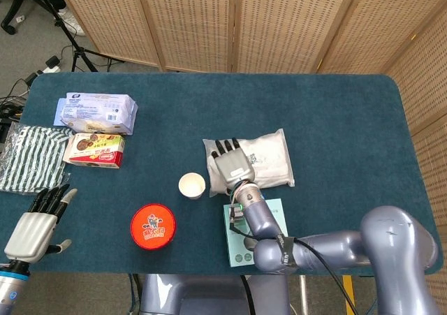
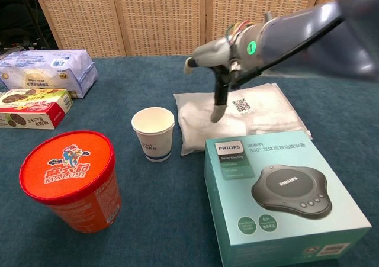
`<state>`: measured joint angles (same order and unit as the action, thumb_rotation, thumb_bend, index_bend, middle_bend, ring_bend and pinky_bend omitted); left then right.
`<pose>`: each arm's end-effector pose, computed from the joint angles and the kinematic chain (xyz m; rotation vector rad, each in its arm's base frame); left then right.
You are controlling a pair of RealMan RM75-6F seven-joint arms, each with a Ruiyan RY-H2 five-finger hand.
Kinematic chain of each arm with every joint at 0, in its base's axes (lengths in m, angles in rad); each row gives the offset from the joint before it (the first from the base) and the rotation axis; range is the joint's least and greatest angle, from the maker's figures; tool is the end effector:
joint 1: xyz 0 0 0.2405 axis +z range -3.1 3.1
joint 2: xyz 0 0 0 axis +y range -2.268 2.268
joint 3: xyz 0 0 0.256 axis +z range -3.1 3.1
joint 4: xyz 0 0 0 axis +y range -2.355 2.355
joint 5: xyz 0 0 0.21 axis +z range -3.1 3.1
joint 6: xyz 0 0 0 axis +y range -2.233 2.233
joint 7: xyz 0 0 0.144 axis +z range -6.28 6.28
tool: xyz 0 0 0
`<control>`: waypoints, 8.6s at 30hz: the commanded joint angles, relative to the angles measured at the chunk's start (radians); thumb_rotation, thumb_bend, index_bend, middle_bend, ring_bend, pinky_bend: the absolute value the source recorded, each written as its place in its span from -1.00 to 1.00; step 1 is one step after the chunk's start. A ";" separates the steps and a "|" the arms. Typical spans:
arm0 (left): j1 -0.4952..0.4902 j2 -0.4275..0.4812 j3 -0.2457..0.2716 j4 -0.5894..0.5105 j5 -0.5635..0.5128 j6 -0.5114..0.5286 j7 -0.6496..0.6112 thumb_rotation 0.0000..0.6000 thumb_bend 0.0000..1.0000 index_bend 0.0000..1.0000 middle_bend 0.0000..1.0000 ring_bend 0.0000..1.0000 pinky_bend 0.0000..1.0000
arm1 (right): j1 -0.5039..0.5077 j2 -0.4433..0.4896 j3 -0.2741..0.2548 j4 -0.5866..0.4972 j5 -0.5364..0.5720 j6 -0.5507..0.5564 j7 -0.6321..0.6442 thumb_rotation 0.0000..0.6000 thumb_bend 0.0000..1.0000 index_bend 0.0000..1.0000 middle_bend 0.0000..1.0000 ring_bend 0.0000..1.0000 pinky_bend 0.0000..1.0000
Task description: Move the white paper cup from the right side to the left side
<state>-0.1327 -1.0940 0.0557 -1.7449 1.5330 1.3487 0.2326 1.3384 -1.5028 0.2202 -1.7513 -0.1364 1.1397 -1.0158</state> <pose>-0.2885 0.1665 0.1222 -1.6418 -0.9191 -0.7175 -0.0030 -0.3622 -0.0143 1.9559 -0.7921 0.5306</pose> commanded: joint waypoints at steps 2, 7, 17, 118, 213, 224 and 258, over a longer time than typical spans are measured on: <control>-0.001 -0.004 -0.004 0.002 -0.003 0.000 -0.007 1.00 -0.94 -1.00 -1.00 -1.00 -1.00 | -0.125 0.212 -0.055 -0.161 -0.080 0.060 0.074 1.00 -0.87 -0.92 -1.00 -1.00 -1.00; -0.001 -0.017 -0.017 0.013 -0.017 0.010 -0.006 1.00 -0.95 -1.00 -1.00 -1.00 -1.00 | -0.275 0.368 -0.127 -0.257 -0.295 0.091 0.223 1.00 -0.77 -0.92 -1.00 -1.00 -1.00; -0.010 -0.058 -0.027 0.027 -0.036 -0.002 0.047 1.00 -0.94 -1.00 -1.00 -1.00 -1.00 | -0.600 0.435 -0.300 -0.185 -0.822 0.249 0.579 1.00 -0.58 -0.91 -1.00 -1.00 -1.00; -1.195 -0.459 -0.307 -0.044 -1.654 -0.162 0.836 1.00 -0.66 -0.63 -1.00 -1.00 -1.00 | -1.208 0.331 -0.129 0.330 -1.252 0.401 1.322 1.00 -0.63 -0.84 -1.00 -1.00 -1.00; -0.710 0.209 -0.075 -0.050 -1.190 -0.558 0.343 1.00 -0.39 -0.19 -1.00 -1.00 -1.00 | -1.231 0.321 -0.083 0.281 -1.286 0.335 1.206 1.00 -0.64 -0.84 -1.00 -1.00 -1.00; -0.671 0.139 -0.060 0.082 -1.092 -0.611 0.245 1.00 -0.39 -0.19 -1.00 -1.00 -1.00 | -1.228 0.317 -0.081 0.280 -1.280 0.324 1.192 1.00 -0.63 -0.84 -1.00 -1.00 -1.00; -0.717 0.007 0.006 0.187 -1.138 -0.606 0.252 1.00 -0.43 -0.41 -1.00 -1.00 -1.00 | -1.234 0.321 -0.080 0.280 -1.290 0.334 1.215 1.00 -0.64 -0.84 -1.00 -1.00 -1.00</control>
<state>-0.8487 -1.0859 0.0624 -1.5587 0.3959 0.7424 0.4849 0.1046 -1.1817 0.1405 -1.4710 -1.4265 1.4736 0.1992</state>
